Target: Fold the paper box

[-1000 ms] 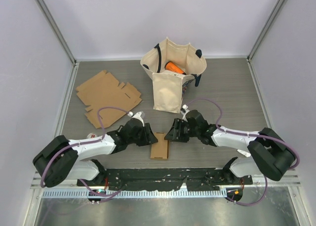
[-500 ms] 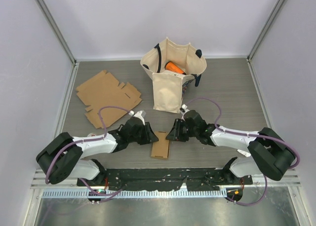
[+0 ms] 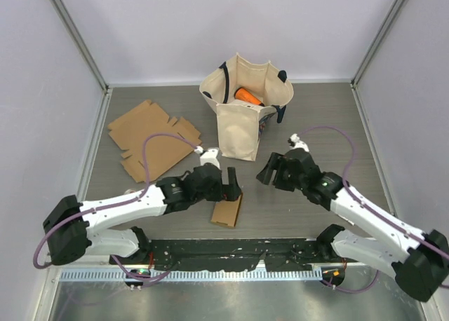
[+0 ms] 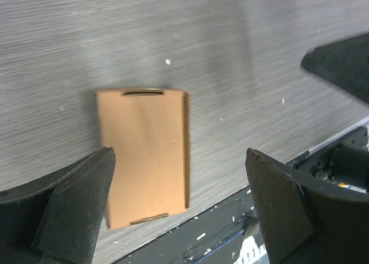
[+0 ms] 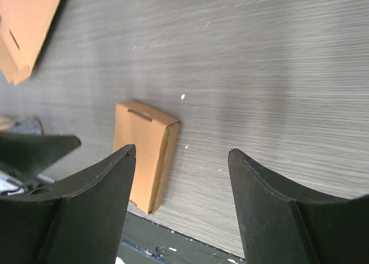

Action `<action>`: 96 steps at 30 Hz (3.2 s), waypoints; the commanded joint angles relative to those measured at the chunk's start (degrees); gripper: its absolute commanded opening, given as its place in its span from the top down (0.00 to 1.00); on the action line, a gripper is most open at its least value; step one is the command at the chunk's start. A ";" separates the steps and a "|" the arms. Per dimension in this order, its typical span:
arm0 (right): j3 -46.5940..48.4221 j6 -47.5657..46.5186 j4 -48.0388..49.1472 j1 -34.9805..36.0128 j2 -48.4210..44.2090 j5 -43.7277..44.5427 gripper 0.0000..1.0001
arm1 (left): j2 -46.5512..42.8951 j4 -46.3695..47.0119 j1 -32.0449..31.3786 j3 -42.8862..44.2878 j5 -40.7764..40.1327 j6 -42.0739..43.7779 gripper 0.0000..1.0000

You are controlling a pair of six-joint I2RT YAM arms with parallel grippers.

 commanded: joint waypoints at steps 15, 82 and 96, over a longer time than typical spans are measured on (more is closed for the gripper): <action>-0.16 -5.92 -13.29 -4.44 -22.01 7.76 0.28 | 30.29 -28.03 -16.42 26.19 -22.02 0.42 0.00; -13.87 19.47 39.25 -9.10 -18.58 -26.43 0.12 | 16.50 96.95 14.25 -14.23 52.86 -28.94 0.28; -8.34 11.14 26.88 -9.10 -17.52 -26.61 0.11 | 13.78 94.41 14.16 -13.35 53.04 -27.80 0.30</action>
